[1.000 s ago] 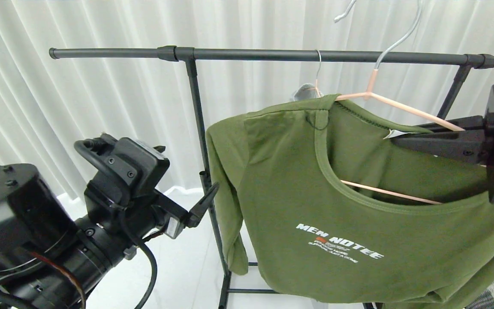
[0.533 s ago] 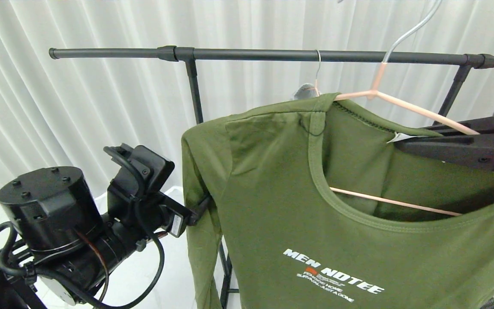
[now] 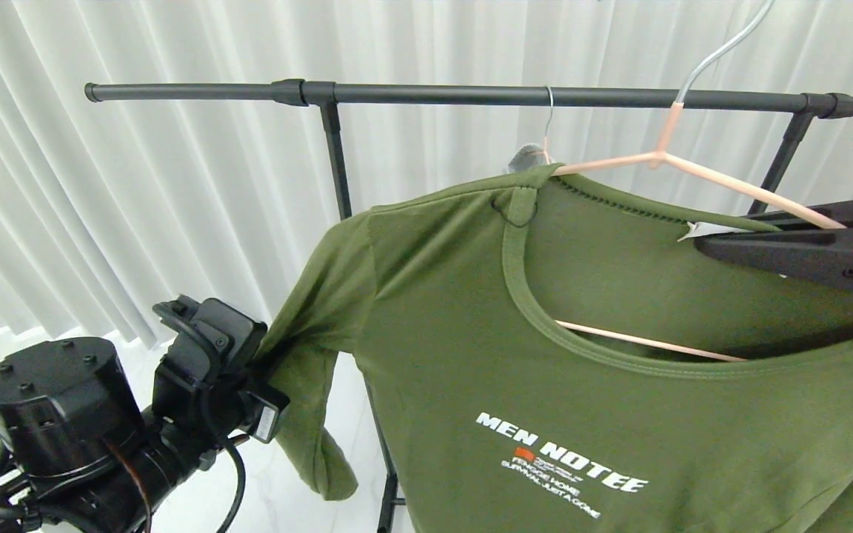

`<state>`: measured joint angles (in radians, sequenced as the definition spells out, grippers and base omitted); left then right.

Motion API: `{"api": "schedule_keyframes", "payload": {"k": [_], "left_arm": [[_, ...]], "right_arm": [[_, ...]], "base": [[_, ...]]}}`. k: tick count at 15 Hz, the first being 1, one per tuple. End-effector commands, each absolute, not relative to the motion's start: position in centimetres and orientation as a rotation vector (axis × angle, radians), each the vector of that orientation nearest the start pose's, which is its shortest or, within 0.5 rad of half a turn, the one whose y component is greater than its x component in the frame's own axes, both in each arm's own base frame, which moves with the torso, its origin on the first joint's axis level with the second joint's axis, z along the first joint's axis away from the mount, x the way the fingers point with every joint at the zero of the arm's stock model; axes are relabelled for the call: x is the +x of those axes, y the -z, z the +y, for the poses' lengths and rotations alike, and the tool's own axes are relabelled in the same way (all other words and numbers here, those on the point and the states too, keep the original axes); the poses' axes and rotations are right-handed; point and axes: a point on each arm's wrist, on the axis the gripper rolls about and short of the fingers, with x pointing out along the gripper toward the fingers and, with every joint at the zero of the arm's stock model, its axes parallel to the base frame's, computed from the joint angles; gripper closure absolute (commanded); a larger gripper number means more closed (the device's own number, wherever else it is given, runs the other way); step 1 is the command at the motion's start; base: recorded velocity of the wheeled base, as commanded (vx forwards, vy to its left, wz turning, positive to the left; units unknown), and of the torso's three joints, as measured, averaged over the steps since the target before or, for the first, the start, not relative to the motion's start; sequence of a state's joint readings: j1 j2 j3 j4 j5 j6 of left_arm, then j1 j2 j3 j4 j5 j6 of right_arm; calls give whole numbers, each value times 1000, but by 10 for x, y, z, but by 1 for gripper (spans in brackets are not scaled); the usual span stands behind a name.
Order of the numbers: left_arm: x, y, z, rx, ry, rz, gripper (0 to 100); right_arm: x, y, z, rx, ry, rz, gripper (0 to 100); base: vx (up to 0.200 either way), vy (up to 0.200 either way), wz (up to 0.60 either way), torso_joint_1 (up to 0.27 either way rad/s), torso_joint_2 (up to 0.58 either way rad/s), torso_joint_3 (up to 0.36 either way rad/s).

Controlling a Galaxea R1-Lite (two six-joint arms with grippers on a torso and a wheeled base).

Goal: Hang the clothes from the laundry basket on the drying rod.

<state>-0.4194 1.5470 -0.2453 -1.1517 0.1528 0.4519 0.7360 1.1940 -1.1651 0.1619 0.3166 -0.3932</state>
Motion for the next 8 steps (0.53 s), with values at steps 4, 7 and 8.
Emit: {"api": "schedule_keyframes", "payload": {"k": [4, 7, 8], "left_arm": [[193, -130, -76, 521, 263, 113, 0], [192, -132, -77, 532, 263, 80, 0], [193, -133, -77, 531, 260, 65, 0]], "right_arm": [[117, -332, 115, -395, -1069, -21, 100], [116, -324, 111, -400, -1052, -1, 100], [114, -319, 105, -408, -1004, 19, 100]], "base": [[0, 0, 0, 0, 0, 0], [0, 0, 0, 0, 0, 0], [0, 0, 0, 0, 0, 0]]}}
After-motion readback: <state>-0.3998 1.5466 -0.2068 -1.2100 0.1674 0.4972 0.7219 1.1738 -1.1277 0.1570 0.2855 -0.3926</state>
